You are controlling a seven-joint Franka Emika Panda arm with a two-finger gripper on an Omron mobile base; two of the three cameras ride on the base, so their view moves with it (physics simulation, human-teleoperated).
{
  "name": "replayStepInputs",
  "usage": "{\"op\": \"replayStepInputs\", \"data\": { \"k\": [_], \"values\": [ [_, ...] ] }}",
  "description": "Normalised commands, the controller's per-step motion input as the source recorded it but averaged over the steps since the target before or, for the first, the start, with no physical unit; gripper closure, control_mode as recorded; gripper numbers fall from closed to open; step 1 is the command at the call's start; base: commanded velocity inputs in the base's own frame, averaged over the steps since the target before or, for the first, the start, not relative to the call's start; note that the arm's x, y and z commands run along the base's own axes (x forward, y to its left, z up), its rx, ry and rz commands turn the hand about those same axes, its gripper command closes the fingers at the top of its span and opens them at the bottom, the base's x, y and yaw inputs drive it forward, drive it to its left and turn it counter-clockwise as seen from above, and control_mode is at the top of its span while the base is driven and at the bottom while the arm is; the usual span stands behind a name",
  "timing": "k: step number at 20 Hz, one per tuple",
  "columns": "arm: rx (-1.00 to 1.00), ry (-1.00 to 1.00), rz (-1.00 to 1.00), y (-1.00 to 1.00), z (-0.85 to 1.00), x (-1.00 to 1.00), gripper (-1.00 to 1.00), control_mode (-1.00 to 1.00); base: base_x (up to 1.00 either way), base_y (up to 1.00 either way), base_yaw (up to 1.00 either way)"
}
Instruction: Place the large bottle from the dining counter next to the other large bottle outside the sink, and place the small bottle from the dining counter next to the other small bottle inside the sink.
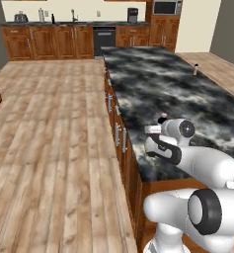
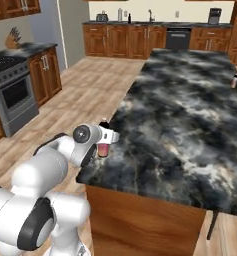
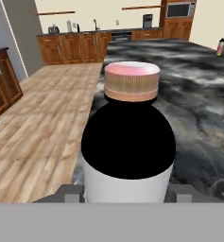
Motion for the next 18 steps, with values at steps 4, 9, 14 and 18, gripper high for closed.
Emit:
{"op": "replayStepInputs", "data": {
  "k": [4, 9, 14, 18],
  "values": [
    [0.00, 0.00, 0.00, 0.00, 0.00, 0.00, 1.00, 1.00, 0.00, 1.00, -0.09],
    [0.00, 0.00, 0.00, 0.00, 0.00, 0.00, 1.00, 1.00, 0.00, 1.00, -0.07],
    [0.00, 0.00, 0.00, 0.00, 0.00, 0.00, 1.00, 1.00, 0.39, 0.93, -0.07],
    [0.00, 0.00, 0.00, 0.00, 0.00, 0.00, 1.00, 1.00, 1.00, 0.62, -0.13]
  ]
}}
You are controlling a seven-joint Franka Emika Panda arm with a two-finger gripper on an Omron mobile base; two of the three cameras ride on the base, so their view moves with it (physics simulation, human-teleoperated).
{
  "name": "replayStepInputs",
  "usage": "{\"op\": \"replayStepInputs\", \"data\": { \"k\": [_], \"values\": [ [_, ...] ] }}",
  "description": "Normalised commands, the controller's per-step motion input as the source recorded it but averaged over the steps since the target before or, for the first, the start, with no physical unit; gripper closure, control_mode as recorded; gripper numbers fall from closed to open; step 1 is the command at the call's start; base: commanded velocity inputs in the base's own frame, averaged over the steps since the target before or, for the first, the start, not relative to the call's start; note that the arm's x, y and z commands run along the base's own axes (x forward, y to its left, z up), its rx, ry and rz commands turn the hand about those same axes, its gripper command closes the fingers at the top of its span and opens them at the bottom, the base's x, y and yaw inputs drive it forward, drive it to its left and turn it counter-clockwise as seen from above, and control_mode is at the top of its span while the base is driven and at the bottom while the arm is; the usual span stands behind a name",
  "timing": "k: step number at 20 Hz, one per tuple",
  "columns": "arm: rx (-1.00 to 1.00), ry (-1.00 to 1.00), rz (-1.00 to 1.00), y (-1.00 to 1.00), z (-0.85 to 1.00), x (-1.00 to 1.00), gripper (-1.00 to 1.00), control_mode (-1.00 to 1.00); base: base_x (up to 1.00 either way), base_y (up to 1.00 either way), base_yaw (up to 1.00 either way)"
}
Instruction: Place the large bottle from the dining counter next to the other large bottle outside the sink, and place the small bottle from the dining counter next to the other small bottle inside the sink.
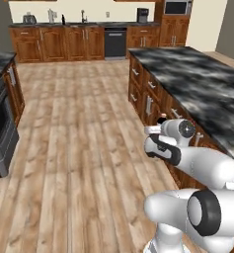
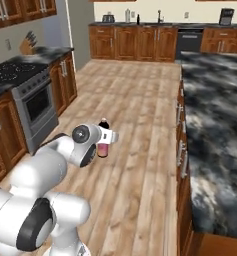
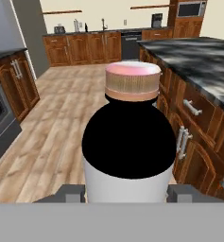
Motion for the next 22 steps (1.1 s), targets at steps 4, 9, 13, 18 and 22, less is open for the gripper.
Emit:
{"op": "replayStepInputs", "data": {
  "k": [4, 9, 13, 18, 22],
  "values": [
    [0.00, 0.00, 0.00, 0.00, 0.00, 0.00, 1.00, 1.00, 1.00, 0.49, -0.15],
    [0.00, 0.00, 0.00, 0.00, 0.00, 0.00, 1.00, 1.00, 1.00, 0.42, -0.16],
    [0.00, 0.00, 0.00, 0.00, 0.00, 0.00, 1.00, 1.00, 1.00, 0.33, -0.18],
    [0.00, 0.00, 0.00, 0.00, 0.00, 0.00, 1.00, 1.00, 1.00, 0.40, -0.17],
    [0.00, 0.00, 0.00, 0.00, 0.00, 0.00, 1.00, 1.00, 1.00, 0.43, -0.17]
  ]
}}
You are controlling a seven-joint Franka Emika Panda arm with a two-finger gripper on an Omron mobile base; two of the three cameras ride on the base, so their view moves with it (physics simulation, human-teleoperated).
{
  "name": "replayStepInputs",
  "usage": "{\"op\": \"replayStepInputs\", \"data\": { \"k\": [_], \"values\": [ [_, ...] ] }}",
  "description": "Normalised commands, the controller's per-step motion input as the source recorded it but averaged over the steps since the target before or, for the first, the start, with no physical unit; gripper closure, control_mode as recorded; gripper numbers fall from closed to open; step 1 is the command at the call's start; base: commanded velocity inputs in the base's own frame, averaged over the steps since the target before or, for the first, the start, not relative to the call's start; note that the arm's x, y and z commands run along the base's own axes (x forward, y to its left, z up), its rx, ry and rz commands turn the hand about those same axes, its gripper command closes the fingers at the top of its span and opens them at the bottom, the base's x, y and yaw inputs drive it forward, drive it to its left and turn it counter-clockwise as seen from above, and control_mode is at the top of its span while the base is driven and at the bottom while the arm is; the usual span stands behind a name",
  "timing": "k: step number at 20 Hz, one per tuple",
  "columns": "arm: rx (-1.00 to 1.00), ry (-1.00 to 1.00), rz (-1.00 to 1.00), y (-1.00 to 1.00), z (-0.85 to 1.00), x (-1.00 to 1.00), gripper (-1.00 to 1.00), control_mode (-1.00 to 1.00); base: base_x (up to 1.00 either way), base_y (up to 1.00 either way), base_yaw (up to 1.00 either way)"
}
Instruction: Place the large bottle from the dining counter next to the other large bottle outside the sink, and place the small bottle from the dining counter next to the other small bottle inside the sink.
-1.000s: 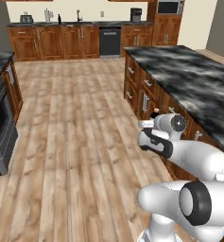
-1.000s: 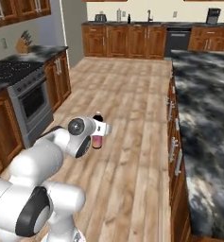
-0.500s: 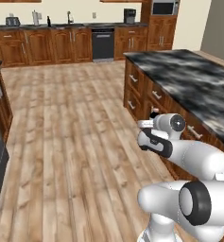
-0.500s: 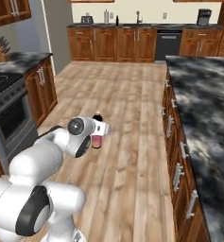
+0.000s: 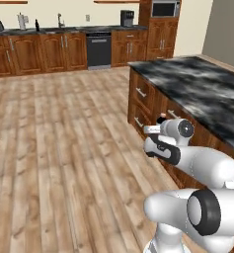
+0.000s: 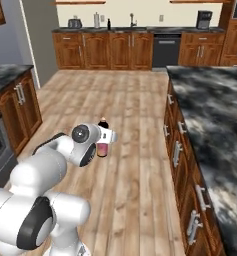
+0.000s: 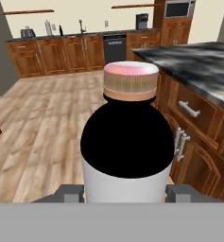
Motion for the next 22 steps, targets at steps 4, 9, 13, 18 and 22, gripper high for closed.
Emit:
{"op": "replayStepInputs", "data": {
  "k": [4, 9, 13, 18, 22],
  "values": [
    [0.00, 0.00, 0.00, 0.00, 0.00, 0.00, 1.00, 1.00, 1.00, 0.49, -0.19],
    [0.00, 0.00, 0.00, 0.00, 0.00, 0.00, 1.00, 1.00, 1.00, 0.54, -0.18],
    [0.00, 0.00, 0.00, 0.00, 0.00, 0.00, 1.00, 1.00, 0.99, 0.69, -0.14],
    [0.00, 0.00, 0.00, 0.00, 0.00, 0.00, 1.00, 1.00, 0.99, 0.94, -0.04],
    [0.00, 0.00, 0.00, 0.00, 0.00, 0.00, 1.00, 1.00, 0.97, 0.97, -0.01]
  ]
}}
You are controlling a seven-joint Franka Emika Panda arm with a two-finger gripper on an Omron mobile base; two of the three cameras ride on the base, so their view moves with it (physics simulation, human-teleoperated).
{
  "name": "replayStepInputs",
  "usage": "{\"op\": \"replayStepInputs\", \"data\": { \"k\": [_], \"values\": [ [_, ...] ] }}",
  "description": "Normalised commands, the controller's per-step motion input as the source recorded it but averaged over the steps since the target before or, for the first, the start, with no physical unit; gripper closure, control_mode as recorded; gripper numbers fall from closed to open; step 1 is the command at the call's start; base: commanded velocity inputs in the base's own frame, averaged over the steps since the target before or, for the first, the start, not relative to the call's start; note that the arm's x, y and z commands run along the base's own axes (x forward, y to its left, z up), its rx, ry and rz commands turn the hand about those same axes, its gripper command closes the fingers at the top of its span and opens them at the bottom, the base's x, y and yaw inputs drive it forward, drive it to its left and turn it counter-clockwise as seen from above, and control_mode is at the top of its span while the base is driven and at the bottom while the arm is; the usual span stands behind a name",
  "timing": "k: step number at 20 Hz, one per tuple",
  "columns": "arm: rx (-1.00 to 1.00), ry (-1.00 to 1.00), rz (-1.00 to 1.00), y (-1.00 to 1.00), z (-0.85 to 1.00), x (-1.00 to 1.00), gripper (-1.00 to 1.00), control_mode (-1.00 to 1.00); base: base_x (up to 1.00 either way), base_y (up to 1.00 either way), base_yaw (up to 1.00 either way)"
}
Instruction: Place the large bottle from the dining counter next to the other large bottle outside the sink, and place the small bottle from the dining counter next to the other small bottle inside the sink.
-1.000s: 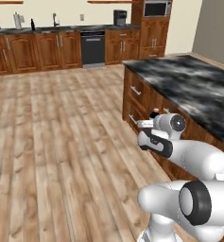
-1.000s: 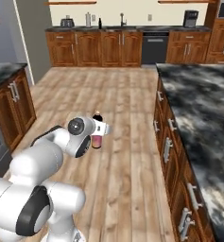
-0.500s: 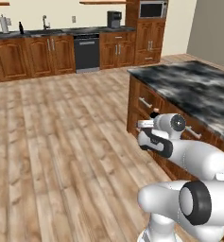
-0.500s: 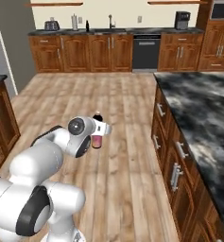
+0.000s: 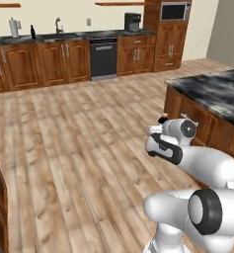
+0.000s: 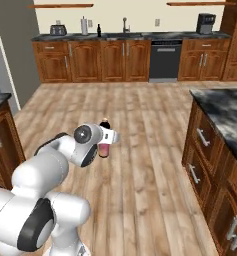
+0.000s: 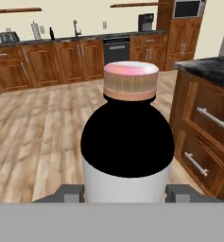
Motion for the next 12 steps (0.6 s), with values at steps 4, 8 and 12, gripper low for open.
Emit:
{"op": "replayStepInputs", "data": {
  "k": [4, 8, 12],
  "values": [
    [0.00, 0.00, 0.00, 0.00, 0.00, 0.00, 1.00, 1.00, 1.00, 0.68, -0.02],
    [0.00, 0.00, 0.00, 0.00, 0.00, 0.00, 1.00, 1.00, 1.00, 0.45, -0.01],
    [0.00, 0.00, 0.00, 0.00, 0.00, 0.00, 1.00, 1.00, 1.00, 0.45, -0.03]
  ]
}}
